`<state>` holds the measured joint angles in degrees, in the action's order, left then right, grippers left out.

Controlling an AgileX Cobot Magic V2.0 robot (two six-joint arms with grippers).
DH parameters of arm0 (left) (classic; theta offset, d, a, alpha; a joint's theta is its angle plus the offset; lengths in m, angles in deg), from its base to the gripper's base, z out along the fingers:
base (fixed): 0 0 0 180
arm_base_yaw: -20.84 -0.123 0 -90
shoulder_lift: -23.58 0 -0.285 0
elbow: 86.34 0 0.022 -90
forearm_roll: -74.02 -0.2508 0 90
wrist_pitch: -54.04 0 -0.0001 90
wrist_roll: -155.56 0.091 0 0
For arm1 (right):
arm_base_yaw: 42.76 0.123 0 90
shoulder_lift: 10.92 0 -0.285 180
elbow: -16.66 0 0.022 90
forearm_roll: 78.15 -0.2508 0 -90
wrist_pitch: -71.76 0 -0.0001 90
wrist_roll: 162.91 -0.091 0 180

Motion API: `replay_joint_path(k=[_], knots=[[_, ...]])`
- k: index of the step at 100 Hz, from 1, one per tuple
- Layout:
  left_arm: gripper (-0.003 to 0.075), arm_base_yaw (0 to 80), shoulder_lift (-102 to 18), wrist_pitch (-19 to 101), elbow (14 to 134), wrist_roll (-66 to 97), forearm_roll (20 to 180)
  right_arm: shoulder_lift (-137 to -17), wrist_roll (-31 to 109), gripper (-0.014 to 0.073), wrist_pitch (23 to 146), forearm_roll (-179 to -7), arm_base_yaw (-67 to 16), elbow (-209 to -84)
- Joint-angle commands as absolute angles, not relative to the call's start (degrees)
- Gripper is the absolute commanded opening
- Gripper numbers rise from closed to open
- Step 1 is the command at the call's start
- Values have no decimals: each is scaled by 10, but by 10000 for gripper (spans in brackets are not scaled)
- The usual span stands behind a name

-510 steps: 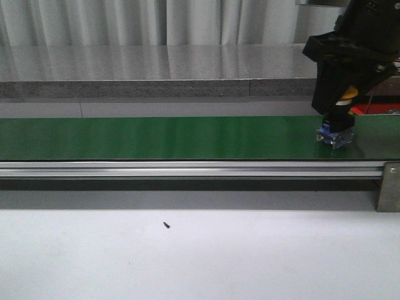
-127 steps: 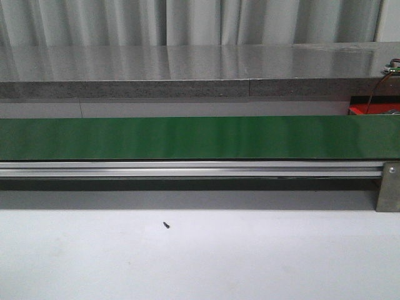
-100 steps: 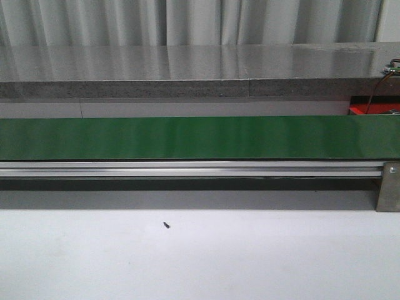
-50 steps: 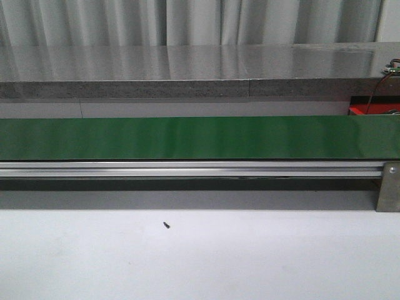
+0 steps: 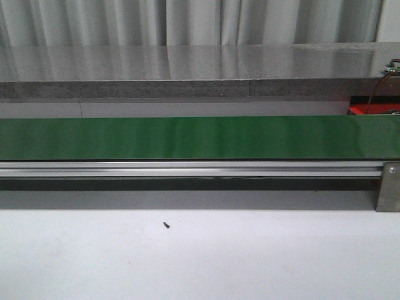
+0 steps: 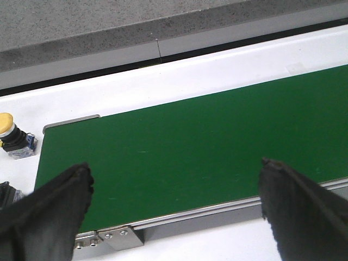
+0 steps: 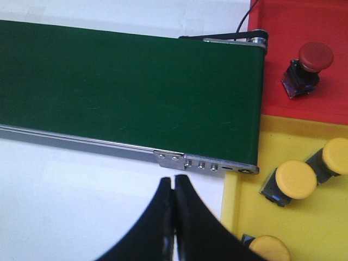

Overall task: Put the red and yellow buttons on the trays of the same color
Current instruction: 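Raise the right gripper and move the left gripper over the red buttons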

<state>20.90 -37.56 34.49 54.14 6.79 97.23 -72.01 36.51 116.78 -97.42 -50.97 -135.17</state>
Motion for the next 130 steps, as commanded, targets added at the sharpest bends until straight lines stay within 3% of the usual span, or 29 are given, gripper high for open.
replay_joint_path(k=[1,21,35,65,103,130], knots=[[598,213,-372,389,558,66,984,-711,366,-69,1146,-986,-510,-1371],[593,212,-372,391,558,62,984,-711,366,-68,1146,-986,-510,-1371],[537,193,-372,392,574,38,984,-711,366,-68,1146,-986,-510,-1371],[493,57,-394,300,705,7,977,-711,366,-68,1146,-986,-510,-1371],[493,-39,-595,92,960,-16,958,-711,366,-68,1146,-986,-510,-1371],[493,-68,-720,74,1033,-49,899,-711,366,-68,1146,-986,-510,-1371]])
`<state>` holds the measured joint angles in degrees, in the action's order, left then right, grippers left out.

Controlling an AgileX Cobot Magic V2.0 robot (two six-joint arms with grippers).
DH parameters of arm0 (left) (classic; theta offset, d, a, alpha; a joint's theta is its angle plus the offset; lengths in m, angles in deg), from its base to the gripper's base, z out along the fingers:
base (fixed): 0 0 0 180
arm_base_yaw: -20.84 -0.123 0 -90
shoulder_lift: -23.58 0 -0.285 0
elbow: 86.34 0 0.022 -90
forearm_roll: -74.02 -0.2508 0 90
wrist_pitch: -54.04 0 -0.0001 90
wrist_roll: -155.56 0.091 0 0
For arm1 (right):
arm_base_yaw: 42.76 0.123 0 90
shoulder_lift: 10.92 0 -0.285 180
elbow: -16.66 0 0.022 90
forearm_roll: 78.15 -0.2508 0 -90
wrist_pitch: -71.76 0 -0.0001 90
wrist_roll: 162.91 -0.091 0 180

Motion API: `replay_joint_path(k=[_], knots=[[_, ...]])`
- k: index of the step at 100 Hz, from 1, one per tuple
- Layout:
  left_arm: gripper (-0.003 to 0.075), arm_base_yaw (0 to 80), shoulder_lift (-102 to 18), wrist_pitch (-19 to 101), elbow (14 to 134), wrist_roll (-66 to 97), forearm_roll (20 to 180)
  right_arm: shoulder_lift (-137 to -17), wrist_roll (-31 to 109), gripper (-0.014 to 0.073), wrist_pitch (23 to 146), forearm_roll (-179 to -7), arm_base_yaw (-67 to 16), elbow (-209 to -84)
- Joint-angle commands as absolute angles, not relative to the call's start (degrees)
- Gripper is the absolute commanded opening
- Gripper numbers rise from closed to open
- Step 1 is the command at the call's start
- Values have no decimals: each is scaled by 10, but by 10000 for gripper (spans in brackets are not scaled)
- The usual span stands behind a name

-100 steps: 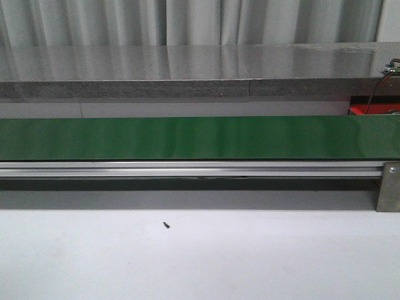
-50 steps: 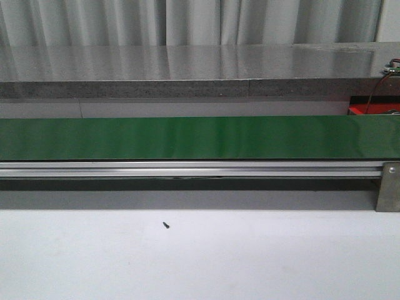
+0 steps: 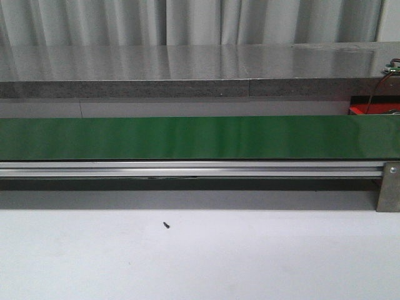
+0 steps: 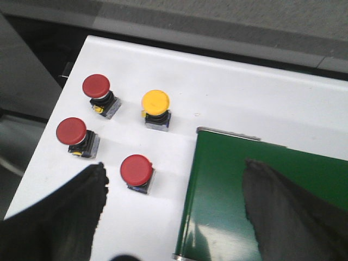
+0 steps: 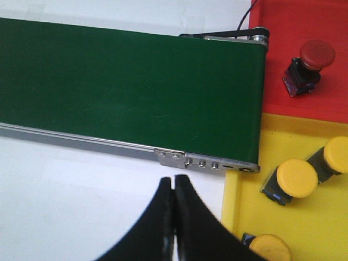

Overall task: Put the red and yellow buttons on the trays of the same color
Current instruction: 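Raise the right gripper and move the left gripper over the red buttons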

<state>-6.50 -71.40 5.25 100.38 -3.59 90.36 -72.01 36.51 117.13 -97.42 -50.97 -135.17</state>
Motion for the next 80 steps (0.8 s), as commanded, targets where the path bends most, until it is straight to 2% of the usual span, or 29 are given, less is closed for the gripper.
replay_joint_path(k=[1,45,80], knots=[[493,-68,-725,74,1033,-51,896,-711,366,-68,1146,-986,-510,-1371],[493,-68,-865,109,1036,-92,813,-711,366,-68,1146,-986,-510,-1371],[494,-68,-912,142,1036,-100,791,-711,366,-68,1146,-986,-510,-1371]])
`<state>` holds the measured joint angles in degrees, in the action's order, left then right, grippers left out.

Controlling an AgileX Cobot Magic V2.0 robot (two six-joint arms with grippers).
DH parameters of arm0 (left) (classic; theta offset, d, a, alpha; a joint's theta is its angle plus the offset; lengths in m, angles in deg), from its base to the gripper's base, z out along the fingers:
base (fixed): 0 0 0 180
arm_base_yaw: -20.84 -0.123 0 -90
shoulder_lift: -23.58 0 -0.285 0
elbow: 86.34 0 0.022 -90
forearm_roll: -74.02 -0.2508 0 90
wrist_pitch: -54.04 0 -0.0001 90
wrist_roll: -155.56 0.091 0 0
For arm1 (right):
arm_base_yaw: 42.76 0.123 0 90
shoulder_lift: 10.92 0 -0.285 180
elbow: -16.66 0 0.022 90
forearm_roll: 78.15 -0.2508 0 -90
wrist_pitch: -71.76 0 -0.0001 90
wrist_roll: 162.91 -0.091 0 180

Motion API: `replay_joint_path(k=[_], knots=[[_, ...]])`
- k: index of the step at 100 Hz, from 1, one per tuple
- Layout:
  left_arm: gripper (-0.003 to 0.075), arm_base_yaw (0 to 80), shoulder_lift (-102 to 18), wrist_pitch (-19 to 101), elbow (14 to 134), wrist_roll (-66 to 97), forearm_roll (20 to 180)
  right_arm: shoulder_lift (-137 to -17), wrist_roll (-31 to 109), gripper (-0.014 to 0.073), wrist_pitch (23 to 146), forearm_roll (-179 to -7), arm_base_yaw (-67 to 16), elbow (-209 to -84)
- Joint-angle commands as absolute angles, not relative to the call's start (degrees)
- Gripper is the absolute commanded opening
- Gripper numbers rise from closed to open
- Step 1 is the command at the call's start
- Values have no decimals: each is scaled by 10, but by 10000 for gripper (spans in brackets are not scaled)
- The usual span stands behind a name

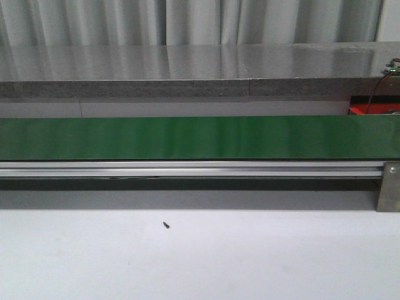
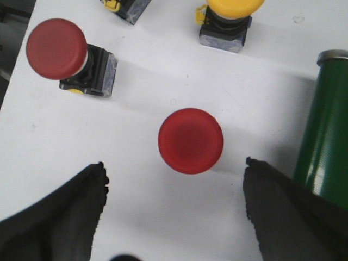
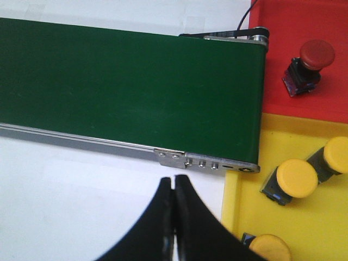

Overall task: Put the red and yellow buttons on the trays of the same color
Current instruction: 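Raise the right gripper and move the left gripper over the red buttons, then close the left gripper on a red push-button and lift it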

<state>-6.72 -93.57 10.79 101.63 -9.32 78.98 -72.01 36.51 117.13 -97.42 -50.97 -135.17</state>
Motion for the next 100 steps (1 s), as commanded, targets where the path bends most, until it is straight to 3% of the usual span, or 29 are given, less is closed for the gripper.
replay_joint_path(k=[1,100], knots=[[494,-68,-912,144,1036,-100,791,-711,366,-68,1146,-986,-510,-1371],[494,-45,-933,191,1036,-100,798,-711,366,-68,1146,-986,-510,-1371]])
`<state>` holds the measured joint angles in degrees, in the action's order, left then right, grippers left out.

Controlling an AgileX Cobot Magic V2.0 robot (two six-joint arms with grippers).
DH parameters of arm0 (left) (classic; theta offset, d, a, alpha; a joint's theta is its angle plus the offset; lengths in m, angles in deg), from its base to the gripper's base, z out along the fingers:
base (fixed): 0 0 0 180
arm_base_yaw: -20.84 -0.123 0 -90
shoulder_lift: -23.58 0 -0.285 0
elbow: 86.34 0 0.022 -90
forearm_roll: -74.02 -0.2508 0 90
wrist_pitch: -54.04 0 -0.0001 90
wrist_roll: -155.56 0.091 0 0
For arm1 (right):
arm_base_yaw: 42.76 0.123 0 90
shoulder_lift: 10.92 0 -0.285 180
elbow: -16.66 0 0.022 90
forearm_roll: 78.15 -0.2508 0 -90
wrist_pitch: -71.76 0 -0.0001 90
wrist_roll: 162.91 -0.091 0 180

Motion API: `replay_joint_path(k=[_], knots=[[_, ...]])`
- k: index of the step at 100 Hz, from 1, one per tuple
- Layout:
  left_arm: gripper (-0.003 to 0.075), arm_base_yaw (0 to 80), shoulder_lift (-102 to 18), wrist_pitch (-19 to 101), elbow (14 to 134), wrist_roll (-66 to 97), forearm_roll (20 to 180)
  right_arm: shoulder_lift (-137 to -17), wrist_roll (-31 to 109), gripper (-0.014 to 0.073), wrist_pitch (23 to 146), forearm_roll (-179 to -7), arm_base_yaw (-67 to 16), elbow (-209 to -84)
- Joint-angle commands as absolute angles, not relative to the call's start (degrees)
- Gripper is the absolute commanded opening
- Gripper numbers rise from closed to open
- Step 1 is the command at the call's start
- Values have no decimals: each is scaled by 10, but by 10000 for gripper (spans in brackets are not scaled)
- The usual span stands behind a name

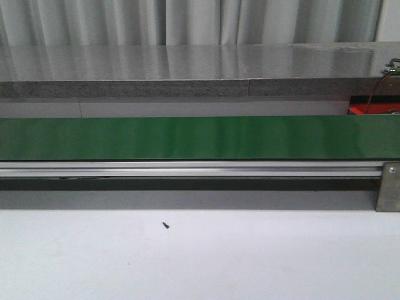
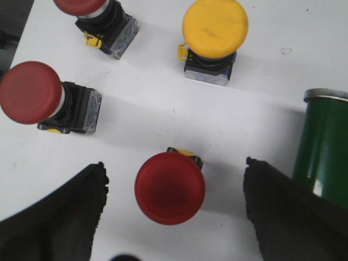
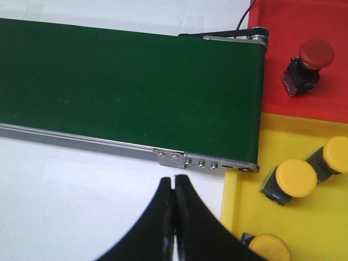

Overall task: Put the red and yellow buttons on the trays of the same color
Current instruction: 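Close the left gripper on a red push-button and lift it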

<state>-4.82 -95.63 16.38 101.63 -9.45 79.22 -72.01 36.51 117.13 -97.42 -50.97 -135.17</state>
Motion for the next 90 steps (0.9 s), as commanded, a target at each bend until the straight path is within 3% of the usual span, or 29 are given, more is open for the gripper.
replay_joint_path(k=[1,71,90], knots=[[494,-45,-934,190,1036,-100,798,-711,366,-68,1146,-986,-510,-1371],[489,-42,-973,181,1036,-100,804,-711,366,-68,1146,-986,-510,-1371],[360,-42,-973,185,1036,-100,804,-711,366,-68,1146,-986,-510,-1371]])
